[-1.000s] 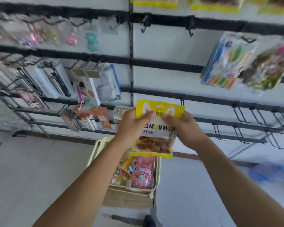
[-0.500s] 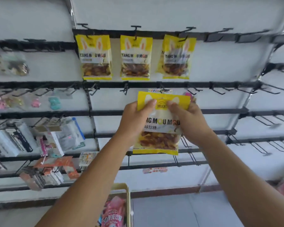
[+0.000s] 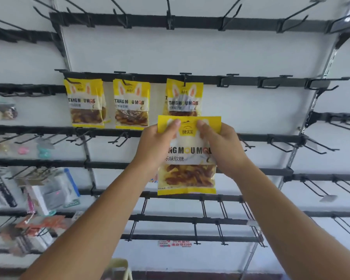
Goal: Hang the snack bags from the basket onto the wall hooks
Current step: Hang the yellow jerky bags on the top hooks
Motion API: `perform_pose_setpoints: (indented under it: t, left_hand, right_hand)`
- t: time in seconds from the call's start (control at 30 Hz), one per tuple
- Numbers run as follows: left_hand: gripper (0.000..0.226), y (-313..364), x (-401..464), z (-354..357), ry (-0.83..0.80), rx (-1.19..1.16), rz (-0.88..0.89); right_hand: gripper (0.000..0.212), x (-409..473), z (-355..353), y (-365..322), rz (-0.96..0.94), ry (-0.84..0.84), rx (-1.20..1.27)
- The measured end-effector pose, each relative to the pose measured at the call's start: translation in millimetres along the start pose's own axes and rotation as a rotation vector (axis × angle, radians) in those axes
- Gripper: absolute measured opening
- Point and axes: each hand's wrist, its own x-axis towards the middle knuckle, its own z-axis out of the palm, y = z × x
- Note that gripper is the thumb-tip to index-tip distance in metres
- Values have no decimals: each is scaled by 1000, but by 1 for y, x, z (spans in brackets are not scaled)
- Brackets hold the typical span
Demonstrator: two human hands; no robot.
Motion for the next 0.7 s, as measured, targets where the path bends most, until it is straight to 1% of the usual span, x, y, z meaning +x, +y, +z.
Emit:
perform_pose_setpoints:
  t: [0.1, 0.17, 0.3, 0.47, 0.6, 0.7]
  left_hand:
    - [38, 1, 25, 10, 21, 8, 5]
    - [33, -1, 45, 14, 42, -12, 10]
    - [32, -10, 94, 17, 50, -25, 8]
    - [33, -14, 144, 20, 18, -27, 38]
    - [29, -15, 170, 22, 11, -99, 41]
    - [37, -17, 182, 22, 11, -94, 47]
  right_hand:
    - [39, 25, -3, 0, -21, 1, -12]
    - [40, 45, -3, 0, -23, 1, -21]
    - [28, 86, 1, 1, -32, 32, -16]
    - [34, 129, 10, 3, -21, 101, -55]
    - [33, 153, 15, 2, -55, 123, -56]
    - [34, 165, 14, 2, -76, 126, -71]
